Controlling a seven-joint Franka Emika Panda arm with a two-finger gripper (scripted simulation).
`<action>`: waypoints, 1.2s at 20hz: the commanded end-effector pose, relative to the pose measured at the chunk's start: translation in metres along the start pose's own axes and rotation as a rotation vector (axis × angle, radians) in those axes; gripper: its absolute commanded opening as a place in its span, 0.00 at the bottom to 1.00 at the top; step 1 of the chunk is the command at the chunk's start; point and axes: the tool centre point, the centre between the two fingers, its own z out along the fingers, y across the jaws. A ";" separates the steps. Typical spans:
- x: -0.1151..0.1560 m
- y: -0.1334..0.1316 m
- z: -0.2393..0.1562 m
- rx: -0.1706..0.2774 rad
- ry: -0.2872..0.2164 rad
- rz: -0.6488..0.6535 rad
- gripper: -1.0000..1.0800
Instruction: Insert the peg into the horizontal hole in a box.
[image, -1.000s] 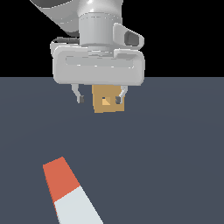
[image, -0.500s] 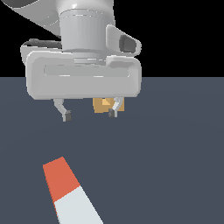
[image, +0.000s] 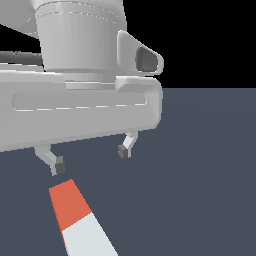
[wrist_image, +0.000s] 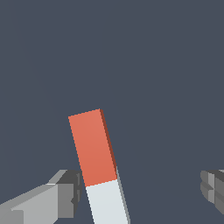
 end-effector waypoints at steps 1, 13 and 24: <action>-0.014 -0.006 0.005 -0.003 -0.002 -0.043 0.96; -0.071 -0.021 0.026 -0.014 -0.009 -0.207 0.96; -0.086 -0.021 0.031 -0.017 -0.010 -0.252 0.96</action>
